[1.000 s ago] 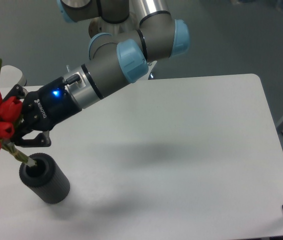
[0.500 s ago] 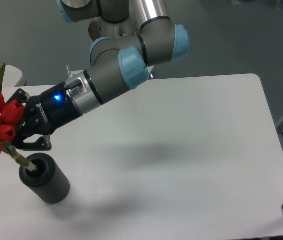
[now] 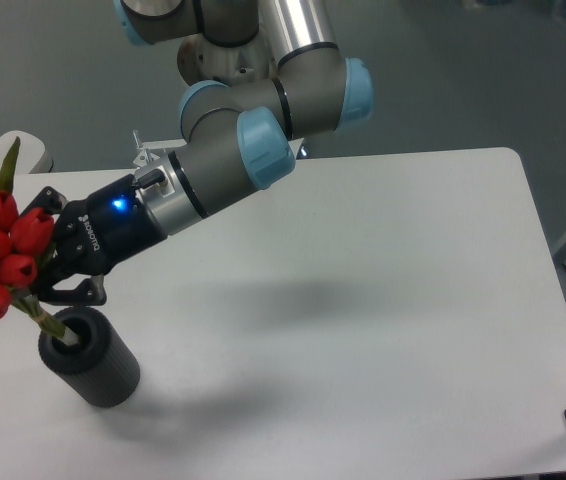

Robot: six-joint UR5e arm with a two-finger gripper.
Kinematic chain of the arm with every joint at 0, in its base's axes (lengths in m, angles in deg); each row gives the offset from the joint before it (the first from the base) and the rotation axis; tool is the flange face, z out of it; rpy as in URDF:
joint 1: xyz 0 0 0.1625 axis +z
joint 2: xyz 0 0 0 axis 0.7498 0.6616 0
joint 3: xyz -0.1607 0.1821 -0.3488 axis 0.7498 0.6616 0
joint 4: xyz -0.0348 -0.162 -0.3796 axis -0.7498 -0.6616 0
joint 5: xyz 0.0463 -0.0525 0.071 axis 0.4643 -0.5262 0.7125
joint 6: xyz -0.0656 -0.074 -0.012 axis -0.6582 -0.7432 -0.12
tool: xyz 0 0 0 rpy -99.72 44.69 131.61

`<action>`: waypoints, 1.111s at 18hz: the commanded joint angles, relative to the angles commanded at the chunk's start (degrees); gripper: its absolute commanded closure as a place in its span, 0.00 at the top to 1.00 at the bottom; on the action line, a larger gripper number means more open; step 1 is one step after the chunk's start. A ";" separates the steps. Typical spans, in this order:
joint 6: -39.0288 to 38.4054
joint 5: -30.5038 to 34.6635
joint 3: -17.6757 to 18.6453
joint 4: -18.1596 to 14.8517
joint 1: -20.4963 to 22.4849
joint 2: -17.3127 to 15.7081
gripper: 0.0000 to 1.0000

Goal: Insert the flowers into the vase
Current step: 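Lower the bouquet so the stems slide into the vase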

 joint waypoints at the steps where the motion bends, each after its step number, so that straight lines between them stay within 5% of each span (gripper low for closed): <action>1: 0.09 0.09 0.09 0.00 -0.09 0.35 0.34; 20: 3.60 0.18 3.17 0.00 0.62 5.01 0.37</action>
